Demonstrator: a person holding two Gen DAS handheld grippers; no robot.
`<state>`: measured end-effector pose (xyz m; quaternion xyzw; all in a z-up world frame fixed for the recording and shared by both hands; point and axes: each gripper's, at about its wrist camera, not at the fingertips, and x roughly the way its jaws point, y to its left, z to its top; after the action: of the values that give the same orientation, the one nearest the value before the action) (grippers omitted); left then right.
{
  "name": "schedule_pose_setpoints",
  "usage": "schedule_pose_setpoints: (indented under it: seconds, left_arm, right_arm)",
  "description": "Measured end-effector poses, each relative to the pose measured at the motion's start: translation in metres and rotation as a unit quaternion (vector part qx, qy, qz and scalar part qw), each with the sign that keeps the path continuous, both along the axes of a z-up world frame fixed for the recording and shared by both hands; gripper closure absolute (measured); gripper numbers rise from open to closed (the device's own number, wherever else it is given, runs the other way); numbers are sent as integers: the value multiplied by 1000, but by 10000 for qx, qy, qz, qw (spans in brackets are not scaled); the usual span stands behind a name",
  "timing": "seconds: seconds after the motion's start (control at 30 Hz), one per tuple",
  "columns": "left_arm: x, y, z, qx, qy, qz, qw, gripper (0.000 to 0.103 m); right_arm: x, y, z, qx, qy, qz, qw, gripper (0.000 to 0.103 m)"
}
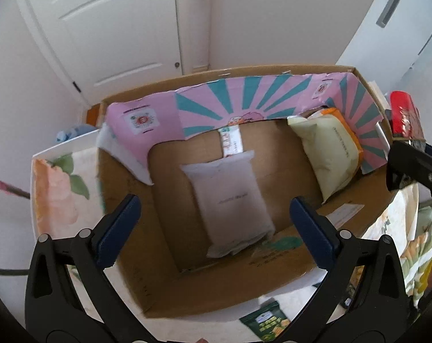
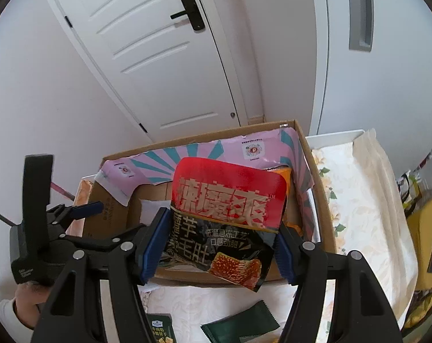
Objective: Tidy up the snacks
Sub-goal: 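Release the white packet into the box with the left tool while the right tool drops the red-black pack, then grasp the second white bar with the left tool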
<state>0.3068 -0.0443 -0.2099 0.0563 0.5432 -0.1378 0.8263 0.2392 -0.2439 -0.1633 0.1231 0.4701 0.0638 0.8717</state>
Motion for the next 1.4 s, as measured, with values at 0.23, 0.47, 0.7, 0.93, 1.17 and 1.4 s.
schedule_pose_setpoints:
  seconds: [0.23,0.47,0.7,0.93,1.17,1.4]
  left_arm:
    - [-25,27,26,-221,-297,229,9991,0]
    - [-36,44,50,-373,-529,446,9969,0]
    - [-46,47,56,-379,-622,616,9954,0]
    - [-66,50,66,-399,-765,849,9926,0]
    - [-96,50,88,-326,-1087,1052,9880,0]
    - [-133,51,104,-287,-1354,1344,9812,0]
  right_arm:
    - [16,11,-10,-30,156,221,9996,41]
    - [45,30,-24,7,371,569,9977,35]
    - [47,30,-29,74,128,535,9985,10]
    - [20,16,-11,120,-129,574,9982,10]
    - [-4,7,16,23,-570,702,9959,10]
    - [-31,5,40,-78,-745,996,9922,10]
